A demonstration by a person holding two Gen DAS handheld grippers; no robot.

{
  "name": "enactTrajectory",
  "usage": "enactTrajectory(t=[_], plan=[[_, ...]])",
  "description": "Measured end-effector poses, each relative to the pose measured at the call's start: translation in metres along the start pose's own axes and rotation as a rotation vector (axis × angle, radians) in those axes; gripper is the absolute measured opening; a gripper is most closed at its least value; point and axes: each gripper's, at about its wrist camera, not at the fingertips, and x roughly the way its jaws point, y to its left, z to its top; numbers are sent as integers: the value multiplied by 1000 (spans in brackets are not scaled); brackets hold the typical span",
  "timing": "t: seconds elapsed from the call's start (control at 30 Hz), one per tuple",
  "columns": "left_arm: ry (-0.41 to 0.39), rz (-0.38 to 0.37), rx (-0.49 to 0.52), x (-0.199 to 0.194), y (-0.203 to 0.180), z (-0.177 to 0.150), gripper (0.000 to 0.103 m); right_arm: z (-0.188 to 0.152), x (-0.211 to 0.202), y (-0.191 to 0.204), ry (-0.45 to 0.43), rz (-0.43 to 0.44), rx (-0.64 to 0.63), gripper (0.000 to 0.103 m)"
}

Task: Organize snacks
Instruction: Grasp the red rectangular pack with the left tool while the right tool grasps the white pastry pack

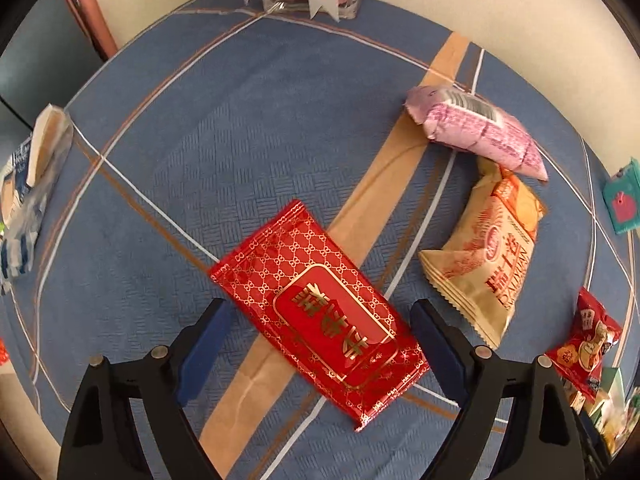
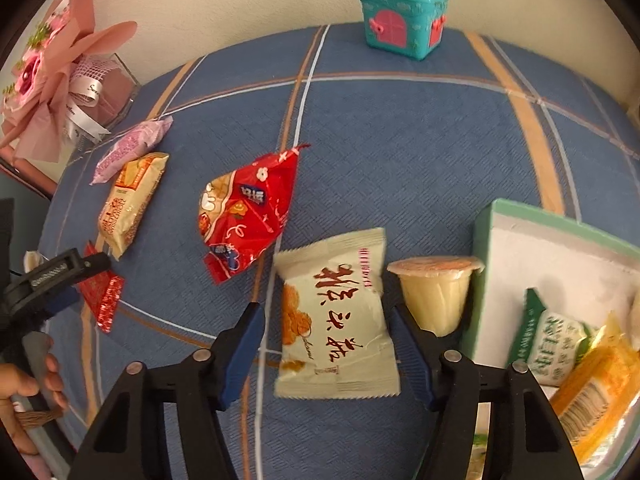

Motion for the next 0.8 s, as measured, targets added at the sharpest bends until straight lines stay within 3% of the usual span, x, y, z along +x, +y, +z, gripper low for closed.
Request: enactTrajectory(t=[0.37, 0.63, 0.8], plan=[[-38, 30, 52, 0, -4, -5, 80, -4, 9, 20, -7, -79, -65, 61], [-74, 27, 85, -12, -3, -25, 54, -6, 10, 25, -18, -94, -70, 55], [-77, 13, 89, -18, -5, -40, 51, -9, 10, 23, -10, -91, -75, 55]])
